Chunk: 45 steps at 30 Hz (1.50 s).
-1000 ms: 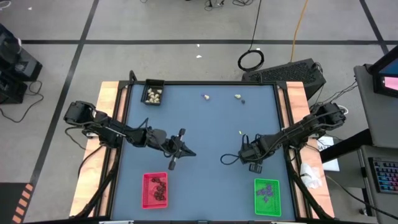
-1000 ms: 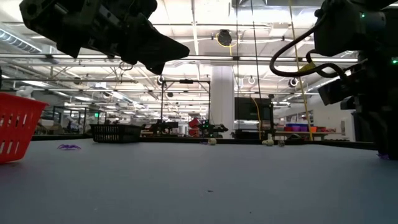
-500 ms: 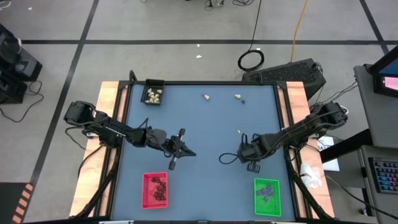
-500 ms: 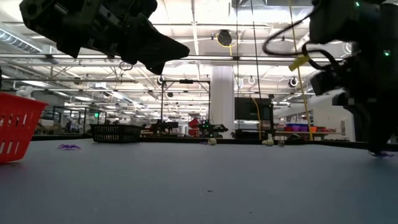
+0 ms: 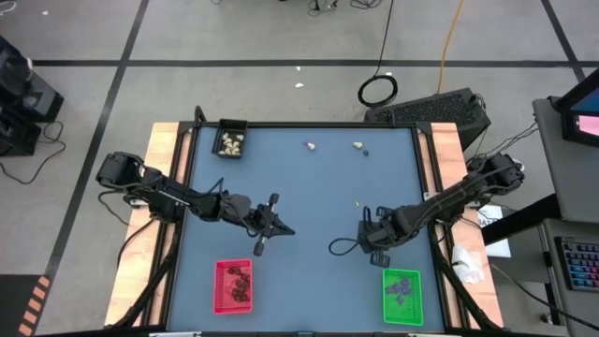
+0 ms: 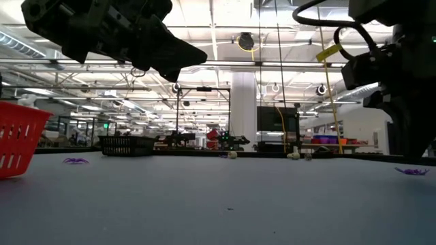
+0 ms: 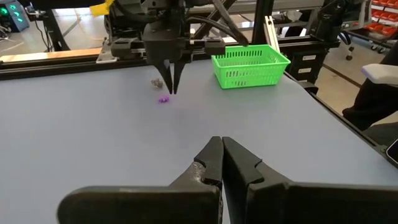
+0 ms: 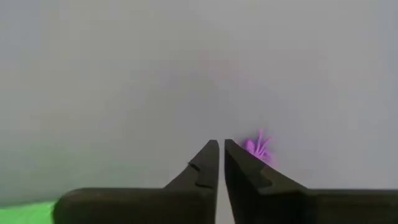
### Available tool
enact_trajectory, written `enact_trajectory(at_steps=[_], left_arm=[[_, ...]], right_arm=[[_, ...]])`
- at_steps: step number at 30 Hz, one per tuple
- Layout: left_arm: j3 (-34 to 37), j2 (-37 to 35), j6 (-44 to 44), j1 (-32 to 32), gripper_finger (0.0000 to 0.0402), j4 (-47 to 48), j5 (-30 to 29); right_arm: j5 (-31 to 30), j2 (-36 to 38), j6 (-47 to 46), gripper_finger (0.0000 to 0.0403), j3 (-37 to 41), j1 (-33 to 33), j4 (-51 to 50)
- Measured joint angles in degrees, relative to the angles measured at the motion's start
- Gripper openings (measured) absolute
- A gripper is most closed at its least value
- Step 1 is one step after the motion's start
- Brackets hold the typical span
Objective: Sort Halloween decoration
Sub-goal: Put the violet spider toy into the green bin
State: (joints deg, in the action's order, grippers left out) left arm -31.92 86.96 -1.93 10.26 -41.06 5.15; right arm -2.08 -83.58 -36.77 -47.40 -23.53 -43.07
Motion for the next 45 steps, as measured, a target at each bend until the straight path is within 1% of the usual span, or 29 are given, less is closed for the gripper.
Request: enact_trajectory(at_steps=[4, 10, 14, 18, 23, 27, 30, 38, 40, 45], left_arm=[[0.00, 0.00, 0.00, 0.00, 0.0002, 0.00, 0.00], [0.00, 0.00, 0.02, 0.00, 0.0002, 0.00, 0.00], [0.00, 0.00, 0.00, 0.00, 0.0002, 0.00, 0.00], [0.00, 0.00, 0.00, 0.00, 0.0002, 0.00, 0.00], [0.00, 0.00, 0.00, 0.00, 0.0002, 0.00, 0.01], [0.00, 0.01, 0.00, 0.00, 0.0002, 0.00, 0.02], [0.00, 0.00, 0.01, 0.02, 0.0002, 0.00, 0.02], [-0.01, 0.01, 0.00, 0.02, 0.0002, 0.00, 0.02], [-0.02, 0.02, 0.00, 0.02, 0.0002, 0.00, 0.02], [-0.02, 0.02, 0.00, 0.00, 0.0002, 0.00, 0.02]], right_arm=[[-3.80, -0.09, -1.40, 0.0057, 0.20, -1.13, -0.26], [-4.14, -0.09, -1.09, 0.0123, 2.29, -1.09, -0.41], [-5.33, -0.10, -0.57, 0.0146, 4.02, -0.41, -0.27], [-5.38, -0.07, 1.10, 0.0149, 5.59, 0.25, 2.33], [-3.76, 0.12, 2.10, 0.0138, 6.58, 1.64, 4.03], [-2.22, 0.11, 2.10, 0.0121, 6.67, 2.82, 4.34], [-0.02, 0.09, 2.16, 0.0096, 6.69, 4.00, 4.76], [5.16, 0.07, 1.98, 0.0012, 6.71, 6.29, 5.91], [5.38, 0.12, 1.98, 0.0005, 6.35, 6.21, 5.67], [7.08, -0.04, 2.06, 0.0002, 3.98, 5.58, 6.19]])
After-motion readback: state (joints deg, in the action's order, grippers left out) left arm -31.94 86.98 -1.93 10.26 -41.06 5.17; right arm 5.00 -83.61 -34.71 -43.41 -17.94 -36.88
